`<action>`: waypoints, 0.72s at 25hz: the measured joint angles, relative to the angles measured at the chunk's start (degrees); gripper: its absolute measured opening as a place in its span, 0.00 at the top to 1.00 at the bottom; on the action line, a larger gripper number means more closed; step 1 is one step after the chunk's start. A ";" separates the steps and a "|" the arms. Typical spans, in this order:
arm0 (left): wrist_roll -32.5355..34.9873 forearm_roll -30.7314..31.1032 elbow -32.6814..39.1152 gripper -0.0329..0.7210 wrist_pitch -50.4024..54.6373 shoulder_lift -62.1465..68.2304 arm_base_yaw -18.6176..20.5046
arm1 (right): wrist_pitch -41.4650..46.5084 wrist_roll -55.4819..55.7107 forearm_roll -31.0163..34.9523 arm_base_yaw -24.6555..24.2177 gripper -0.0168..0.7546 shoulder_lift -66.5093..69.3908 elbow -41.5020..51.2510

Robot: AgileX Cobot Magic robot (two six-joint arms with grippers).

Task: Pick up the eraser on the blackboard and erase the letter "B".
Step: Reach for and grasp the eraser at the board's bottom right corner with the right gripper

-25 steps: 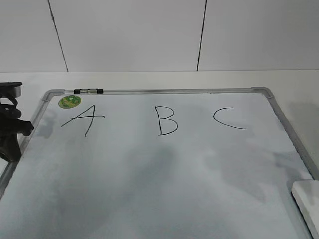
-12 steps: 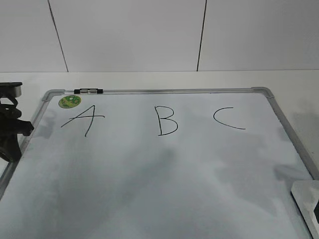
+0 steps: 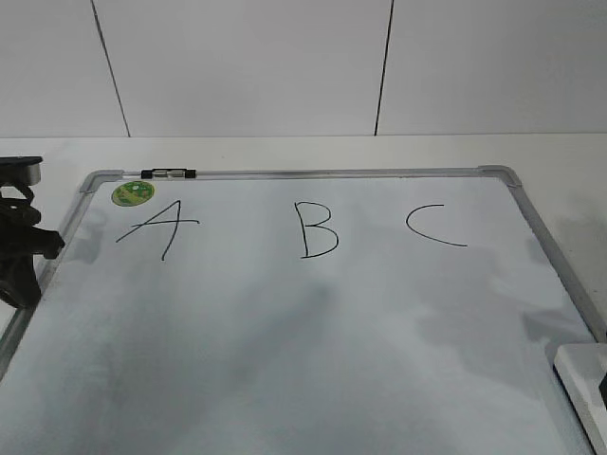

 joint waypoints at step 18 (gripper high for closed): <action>0.00 0.00 0.00 0.92 0.00 0.00 0.03 | -6.34 -0.19 0.28 0.00 0.26 -7.54 6.16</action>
